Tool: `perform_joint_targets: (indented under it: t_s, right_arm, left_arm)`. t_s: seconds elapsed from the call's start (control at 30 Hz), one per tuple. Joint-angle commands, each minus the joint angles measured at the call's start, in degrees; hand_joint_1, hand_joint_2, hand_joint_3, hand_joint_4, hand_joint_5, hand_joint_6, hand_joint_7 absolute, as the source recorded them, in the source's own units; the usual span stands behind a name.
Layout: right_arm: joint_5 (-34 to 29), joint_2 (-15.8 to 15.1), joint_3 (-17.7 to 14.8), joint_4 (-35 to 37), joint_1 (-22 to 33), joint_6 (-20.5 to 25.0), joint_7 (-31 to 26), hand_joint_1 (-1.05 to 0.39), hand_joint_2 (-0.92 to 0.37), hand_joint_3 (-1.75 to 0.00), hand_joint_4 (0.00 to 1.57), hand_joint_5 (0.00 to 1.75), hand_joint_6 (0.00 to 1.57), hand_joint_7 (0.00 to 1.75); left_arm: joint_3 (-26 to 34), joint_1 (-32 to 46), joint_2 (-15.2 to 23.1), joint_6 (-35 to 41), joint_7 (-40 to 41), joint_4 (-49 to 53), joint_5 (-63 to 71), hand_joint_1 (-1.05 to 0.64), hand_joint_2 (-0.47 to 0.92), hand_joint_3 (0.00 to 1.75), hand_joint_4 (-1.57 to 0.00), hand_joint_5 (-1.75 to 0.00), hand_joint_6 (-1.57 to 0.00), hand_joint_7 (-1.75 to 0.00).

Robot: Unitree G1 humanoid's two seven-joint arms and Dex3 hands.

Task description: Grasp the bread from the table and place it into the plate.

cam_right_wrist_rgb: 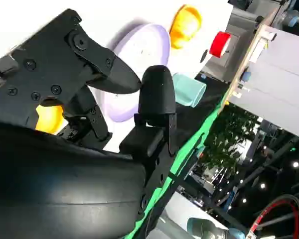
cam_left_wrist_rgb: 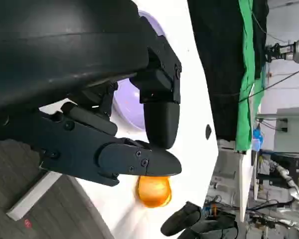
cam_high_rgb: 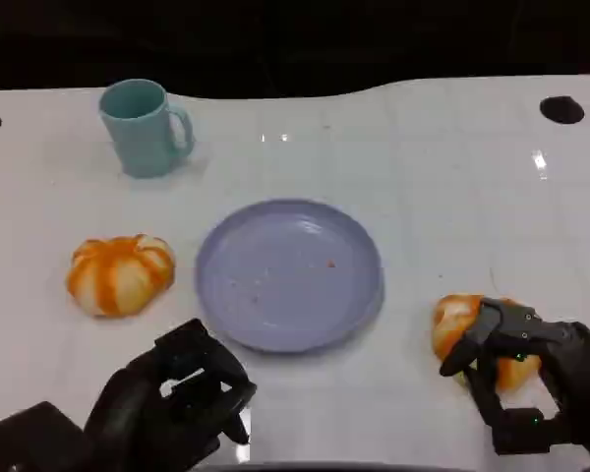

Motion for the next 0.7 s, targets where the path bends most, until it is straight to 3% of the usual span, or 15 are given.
perform_joint_targets:
  t_s: [0.03,0.7]
  right_arm:
    - [-0.1,-0.4,-0.4,0.2,0.0,-0.4,-0.4,-0.05,-0.37,-1.32,0.88,1.75,0.81,1.38]
    - [-0.8,-0.4,-0.6,0.4,-0.2,-1.0,-0.7,-0.04,-0.36,-1.33,0.87,1.74,0.81,1.37]
  left_arm:
    - [0.4,-0.3,0.6,-0.4,-0.1,0.1,0.0,-0.60,0.92,0.24,-0.70,-1.75,-0.56,-1.63]
    - [0.4,-0.3,0.6,-0.5,0.0,0.2,0.2,-0.59,0.92,0.24,-0.70,-1.75,-0.56,-1.63]
